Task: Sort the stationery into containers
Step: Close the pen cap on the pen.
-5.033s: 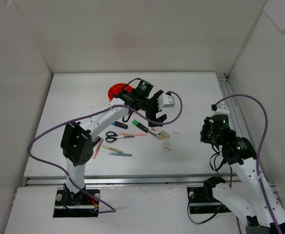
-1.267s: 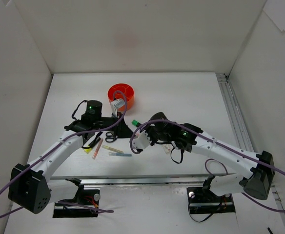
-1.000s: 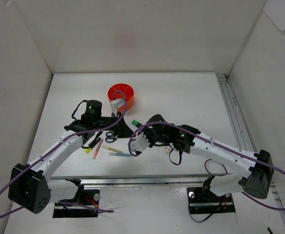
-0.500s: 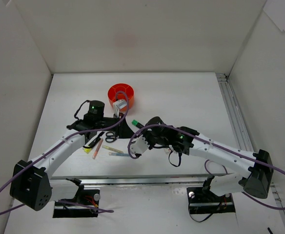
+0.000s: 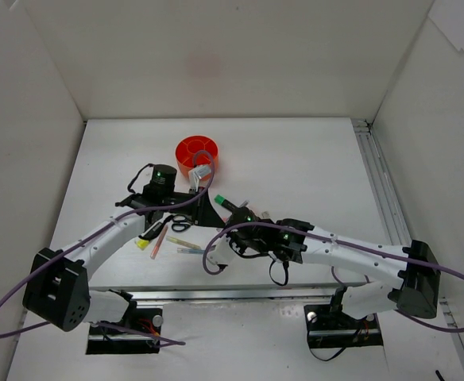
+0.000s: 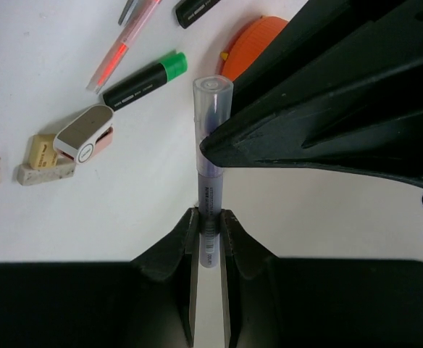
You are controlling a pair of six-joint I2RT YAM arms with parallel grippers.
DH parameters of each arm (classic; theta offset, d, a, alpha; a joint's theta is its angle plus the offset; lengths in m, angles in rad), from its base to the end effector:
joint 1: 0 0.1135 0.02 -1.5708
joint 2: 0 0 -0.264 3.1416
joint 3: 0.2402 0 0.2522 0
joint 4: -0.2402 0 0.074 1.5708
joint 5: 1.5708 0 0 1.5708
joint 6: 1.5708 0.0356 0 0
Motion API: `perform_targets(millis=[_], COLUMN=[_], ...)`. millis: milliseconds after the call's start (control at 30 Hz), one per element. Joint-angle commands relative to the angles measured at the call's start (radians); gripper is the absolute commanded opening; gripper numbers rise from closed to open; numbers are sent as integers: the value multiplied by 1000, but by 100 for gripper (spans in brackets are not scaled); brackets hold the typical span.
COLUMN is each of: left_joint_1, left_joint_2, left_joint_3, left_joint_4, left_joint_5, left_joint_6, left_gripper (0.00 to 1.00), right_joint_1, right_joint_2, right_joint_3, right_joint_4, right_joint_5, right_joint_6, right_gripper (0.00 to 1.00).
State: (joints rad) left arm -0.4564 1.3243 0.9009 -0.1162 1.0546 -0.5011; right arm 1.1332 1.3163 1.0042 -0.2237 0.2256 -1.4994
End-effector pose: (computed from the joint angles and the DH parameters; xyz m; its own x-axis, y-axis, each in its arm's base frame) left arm 0.2396 -0.1521 0.2765 -0.8307 0.1437 -0.5378 0.5566 0.2089 -0.8040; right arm 0.1337 0.2670 0.2954 0.7838 -0.6187 0.0526 -0.2730 -0.4193 -0.8658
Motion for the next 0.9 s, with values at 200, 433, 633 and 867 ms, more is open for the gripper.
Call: perform_targets(millis=[200,433,633,867], left_joint_1=[1,28,48,48], left_joint_2=[-16,4,91,188], left_joint_3=[27,39,145,236], left_joint_4=[160,340,503,513], left_joint_5=[-77,-133,-90,-44], left_joint_6=[-86,-160,-232,-248], left_gripper=[0,0,0,0], right_joint_1=[112,172,209,232], right_joint_2=[-37,-43,-29,-23], right_joint_3=[-61,-58,-47,-44], right_joint_4=[104,90,50,43], right_joint_5=[44,-20,-80,-100], right_joint_6=[-47,2,28,62], right_gripper=[0,0,0,0])
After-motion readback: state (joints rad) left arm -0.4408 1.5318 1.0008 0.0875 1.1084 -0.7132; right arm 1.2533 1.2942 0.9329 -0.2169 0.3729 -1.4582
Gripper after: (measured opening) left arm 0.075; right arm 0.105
